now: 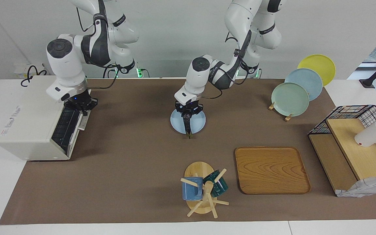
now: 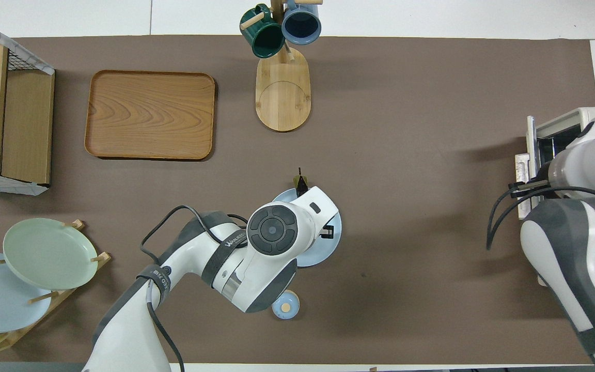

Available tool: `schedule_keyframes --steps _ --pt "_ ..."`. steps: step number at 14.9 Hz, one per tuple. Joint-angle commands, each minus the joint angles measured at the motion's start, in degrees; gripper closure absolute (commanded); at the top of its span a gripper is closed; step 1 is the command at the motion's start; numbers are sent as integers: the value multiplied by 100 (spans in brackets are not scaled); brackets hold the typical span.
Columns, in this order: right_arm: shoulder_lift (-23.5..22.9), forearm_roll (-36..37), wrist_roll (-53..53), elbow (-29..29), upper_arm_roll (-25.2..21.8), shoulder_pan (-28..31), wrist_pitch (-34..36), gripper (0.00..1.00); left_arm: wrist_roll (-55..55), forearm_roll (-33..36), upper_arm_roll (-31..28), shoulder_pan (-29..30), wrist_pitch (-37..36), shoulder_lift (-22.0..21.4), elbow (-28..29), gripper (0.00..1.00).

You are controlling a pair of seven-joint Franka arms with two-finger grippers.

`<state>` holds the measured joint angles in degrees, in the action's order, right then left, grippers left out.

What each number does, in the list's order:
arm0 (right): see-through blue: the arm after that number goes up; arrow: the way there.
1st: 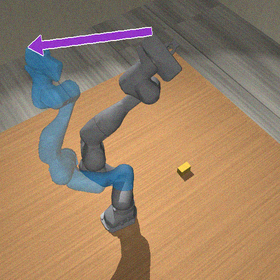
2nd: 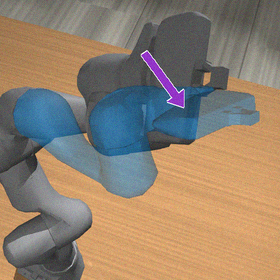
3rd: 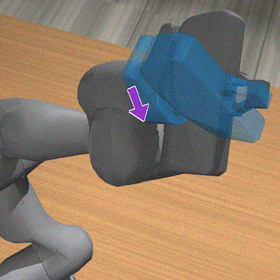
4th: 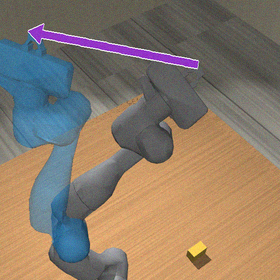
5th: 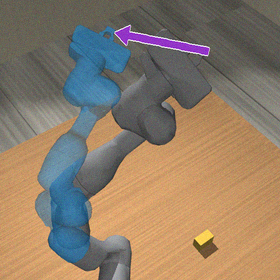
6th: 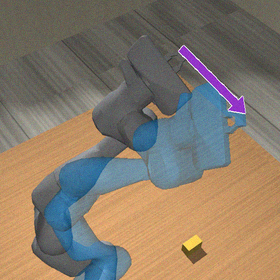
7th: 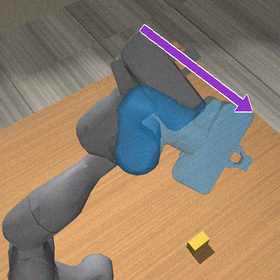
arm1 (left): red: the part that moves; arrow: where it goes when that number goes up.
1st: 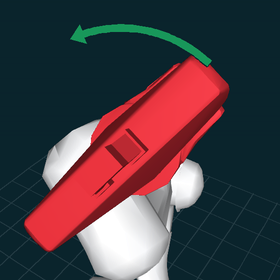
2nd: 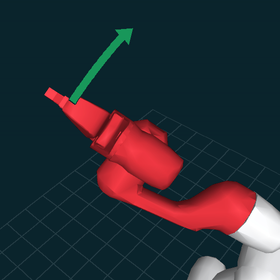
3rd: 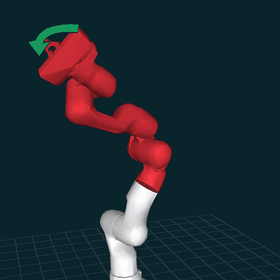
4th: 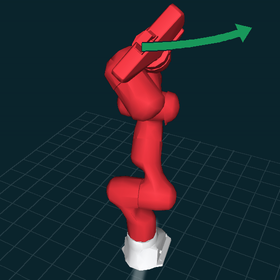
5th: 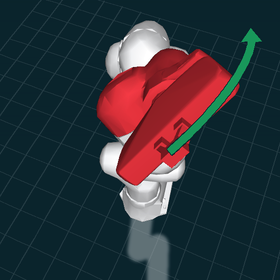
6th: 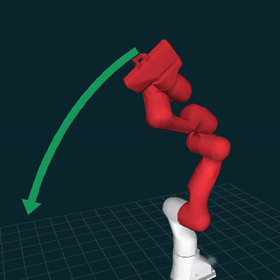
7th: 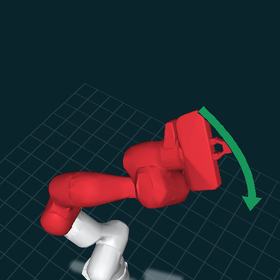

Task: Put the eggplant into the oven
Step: 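Lower the eggplant onto the plate while the right gripper pulls the oven door open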

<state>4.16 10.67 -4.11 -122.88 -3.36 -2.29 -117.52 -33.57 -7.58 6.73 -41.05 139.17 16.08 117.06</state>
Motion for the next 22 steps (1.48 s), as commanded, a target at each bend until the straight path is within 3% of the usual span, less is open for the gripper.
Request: schedule_keyframes --steps 1,6,10,11,12,13,14,19,22 --pt "-494 -56 77 -139 -33 27 -797 100 52 -77 -111 -88 119 -70 159 100" --pt "-689 -74 358 -490 -33 -166 -1518 100 209 -77 -111 -53 5 -122 159 100" --pt "-732 -74 656 -789 -33 -175 -1984 100 228 -77 -111 -26 -496 -465 159 100" --pt "-855 -74 718 -790 -33 -175 -2046 100 219 -77 -111 -35 -487 -465 159 86" --pt "-891 -74 718 -798 -33 -175 -2081 100 193 -77 -111 -35 -461 -465 159 52" --pt "-900 -74 718 -790 -24 -175 -2090 100 149 -77 -111 -35 -452 -465 159 5" --pt "-900 -74 718 -790 -24 -175 -2090 100 140 -77 -111 -35 -478 -465 159 0" --pt "-1032 -117 771 -790 -24 -149 -2196 100 219 -77 -137 9 -505 -500 133 0" --pt "-1014 -820 780 -790 -7 -306 -2082 100 350 -68 -146 491 -855 -684 -77 0"
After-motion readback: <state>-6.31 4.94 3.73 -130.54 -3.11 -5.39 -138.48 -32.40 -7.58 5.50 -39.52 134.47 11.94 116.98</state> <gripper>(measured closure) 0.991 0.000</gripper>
